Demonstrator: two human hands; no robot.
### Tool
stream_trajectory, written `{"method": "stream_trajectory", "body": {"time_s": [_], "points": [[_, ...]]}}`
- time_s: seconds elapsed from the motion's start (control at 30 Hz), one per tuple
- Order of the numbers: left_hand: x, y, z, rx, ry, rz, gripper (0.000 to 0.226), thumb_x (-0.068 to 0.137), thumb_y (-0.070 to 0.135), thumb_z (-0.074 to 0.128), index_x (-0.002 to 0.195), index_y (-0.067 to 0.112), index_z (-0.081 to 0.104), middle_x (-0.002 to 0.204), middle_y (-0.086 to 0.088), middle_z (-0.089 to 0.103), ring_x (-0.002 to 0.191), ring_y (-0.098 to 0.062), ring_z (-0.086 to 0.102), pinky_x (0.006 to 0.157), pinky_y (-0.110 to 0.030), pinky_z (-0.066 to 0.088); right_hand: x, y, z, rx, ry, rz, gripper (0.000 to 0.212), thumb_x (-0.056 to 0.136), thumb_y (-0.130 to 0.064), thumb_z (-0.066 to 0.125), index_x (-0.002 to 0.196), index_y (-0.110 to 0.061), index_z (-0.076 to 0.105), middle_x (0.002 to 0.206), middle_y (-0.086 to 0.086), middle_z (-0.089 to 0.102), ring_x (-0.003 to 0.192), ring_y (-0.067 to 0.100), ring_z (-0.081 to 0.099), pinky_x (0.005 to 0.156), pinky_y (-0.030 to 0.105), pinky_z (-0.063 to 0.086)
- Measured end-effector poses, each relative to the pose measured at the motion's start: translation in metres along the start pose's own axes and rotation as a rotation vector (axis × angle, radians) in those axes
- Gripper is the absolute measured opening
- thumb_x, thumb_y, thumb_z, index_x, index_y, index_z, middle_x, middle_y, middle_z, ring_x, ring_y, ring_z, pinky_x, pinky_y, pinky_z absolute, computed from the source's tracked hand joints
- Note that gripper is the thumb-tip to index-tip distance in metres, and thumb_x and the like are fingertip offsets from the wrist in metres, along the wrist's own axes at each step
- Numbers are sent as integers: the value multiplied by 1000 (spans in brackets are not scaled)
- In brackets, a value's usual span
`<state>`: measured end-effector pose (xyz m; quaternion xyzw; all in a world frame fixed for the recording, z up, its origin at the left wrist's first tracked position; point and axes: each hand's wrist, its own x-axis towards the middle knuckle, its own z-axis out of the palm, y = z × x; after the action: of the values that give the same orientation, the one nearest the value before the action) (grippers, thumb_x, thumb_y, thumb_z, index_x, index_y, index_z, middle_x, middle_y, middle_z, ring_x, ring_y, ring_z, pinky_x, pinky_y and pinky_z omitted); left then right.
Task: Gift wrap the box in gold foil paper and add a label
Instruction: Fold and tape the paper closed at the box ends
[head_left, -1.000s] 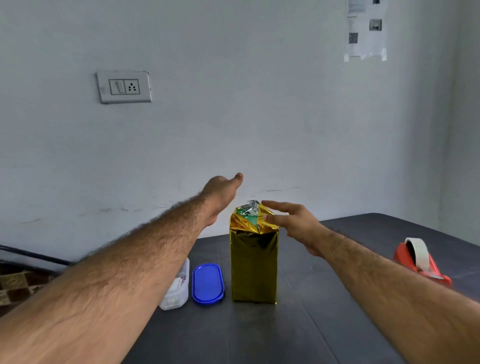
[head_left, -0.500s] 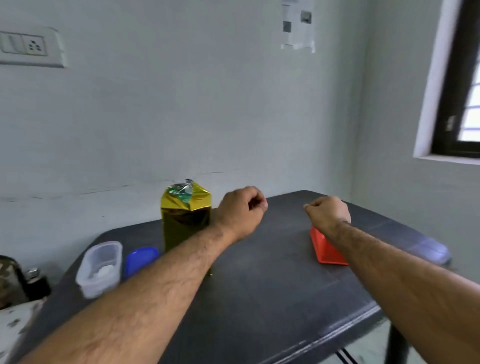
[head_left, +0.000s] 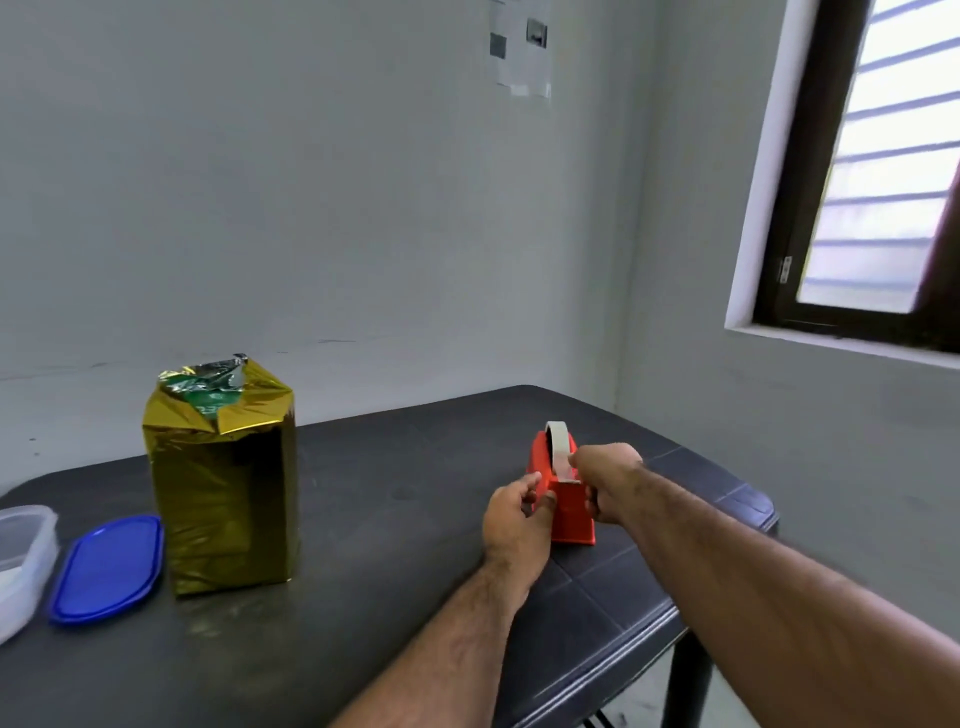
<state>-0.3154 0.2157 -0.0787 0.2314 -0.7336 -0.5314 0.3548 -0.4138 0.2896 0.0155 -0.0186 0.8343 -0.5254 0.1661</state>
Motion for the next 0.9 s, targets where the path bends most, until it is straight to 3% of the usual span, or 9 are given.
{"method": "stream_trajectory", "body": {"time_s": [0.1, 0.23, 0.37, 0.53, 0.7, 0.77, 0.9], "points": [[-1, -1, 11, -36, 27, -18, 24, 103, 36, 63, 126, 36, 70, 118, 13, 62, 101, -3, 67, 94, -28, 58, 8, -5, -2, 24, -37, 44, 16, 100, -18, 66, 110, -5, 69, 67, 4, 52, 46, 12, 45, 43, 23, 44], [7, -8, 17, 37, 44, -6, 29, 105, 41, 57, 131, 41, 68, 119, 10, 61, 99, -3, 66, 94, -32, 59, 15, -7, -2, 86, -77, 74, 13, 98, -18, 72, 99, -5, 71, 63, 1, 50, 48, 10, 45, 49, 25, 45], [6, -13, 20, 127, 3, 21, 31, 104, 43, 54, 134, 45, 64, 118, 11, 58, 102, -6, 65, 97, -37, 57, 17, -5, -2, 84, -103, 110, 10, 94, -8, 73, 103, -4, 70, 53, 1, 48, 42, 9, 42, 47, 23, 44], [6, -11, 17, 206, -5, -14, 39, 107, 41, 53, 146, 42, 56, 123, 8, 54, 107, -10, 62, 96, -30, 54, 5, -7, 0, 215, -84, 91, 9, 92, -6, 66, 101, -5, 68, 69, 5, 54, 43, 11, 43, 46, 24, 40], [8, -12, 15, 252, -7, -14, 42, 109, 41, 50, 151, 41, 51, 124, 6, 53, 105, -10, 58, 88, -23, 46, -12, -7, -8, 441, -77, 106, 17, 88, -6, 64, 103, -6, 69, 71, 3, 57, 33, 10, 44, 35, 18, 35], [9, -13, 14, 258, -6, -9, 43, 109, 42, 50, 152, 41, 50, 124, 6, 53, 104, -8, 56, 86, -22, 44, -15, -3, -11, 439, -79, 115, 22, 85, -4, 65, 107, -4, 70, 72, 2, 57, 39, 10, 43, 35, 18, 35], [9, -14, 15, 272, -17, 3, 44, 109, 42, 49, 153, 41, 49, 126, 6, 54, 108, -10, 58, 89, -22, 45, -21, 11, -12, 435, -80, 125, 27, 83, -3, 67, 110, -3, 69, 72, 3, 55, 28, 8, 40, 33, 18, 34]]}}
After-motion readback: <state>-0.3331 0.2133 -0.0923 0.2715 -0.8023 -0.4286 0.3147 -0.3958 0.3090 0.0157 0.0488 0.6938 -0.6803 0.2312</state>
